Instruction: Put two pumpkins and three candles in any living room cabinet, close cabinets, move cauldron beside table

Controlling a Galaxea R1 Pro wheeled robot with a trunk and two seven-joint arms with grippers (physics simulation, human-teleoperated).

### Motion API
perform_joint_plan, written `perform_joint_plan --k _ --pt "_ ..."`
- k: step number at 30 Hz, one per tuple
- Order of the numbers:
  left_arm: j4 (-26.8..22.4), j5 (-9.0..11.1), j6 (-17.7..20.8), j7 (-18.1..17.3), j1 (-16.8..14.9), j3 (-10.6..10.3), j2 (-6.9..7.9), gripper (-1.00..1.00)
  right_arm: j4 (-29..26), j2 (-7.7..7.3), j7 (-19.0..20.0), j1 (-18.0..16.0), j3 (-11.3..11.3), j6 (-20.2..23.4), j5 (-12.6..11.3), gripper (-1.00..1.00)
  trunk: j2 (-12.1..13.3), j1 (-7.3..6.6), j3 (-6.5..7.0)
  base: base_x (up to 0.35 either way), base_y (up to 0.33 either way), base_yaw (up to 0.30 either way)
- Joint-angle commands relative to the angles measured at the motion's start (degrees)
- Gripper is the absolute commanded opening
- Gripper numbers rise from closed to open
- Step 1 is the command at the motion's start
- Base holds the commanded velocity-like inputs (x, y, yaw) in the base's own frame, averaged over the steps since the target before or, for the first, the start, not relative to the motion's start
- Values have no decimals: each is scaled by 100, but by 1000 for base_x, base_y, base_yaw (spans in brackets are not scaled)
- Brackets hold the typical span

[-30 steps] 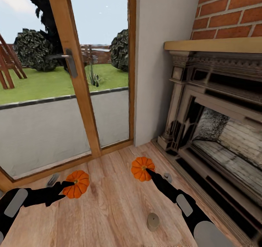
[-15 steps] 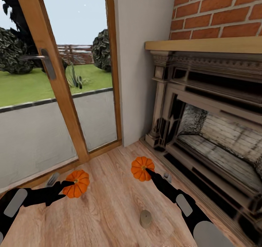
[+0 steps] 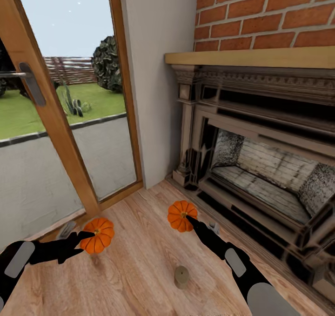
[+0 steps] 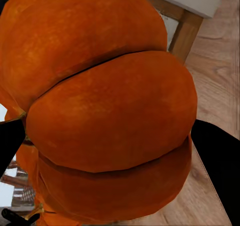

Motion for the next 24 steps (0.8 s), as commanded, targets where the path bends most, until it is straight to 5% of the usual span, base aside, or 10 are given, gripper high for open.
perform_joint_plan --k 1,24 --pt "-3 18 1 13 0 0 1 -100 -1 1 -3 0 -2 4 -10 -100 0 0 0 0 10 -282" --pt "-1 19 1 12 0 0 -5 -100 6 -20 -27 0 -7 4 -10 -100 0 0 0 0 1 -282"
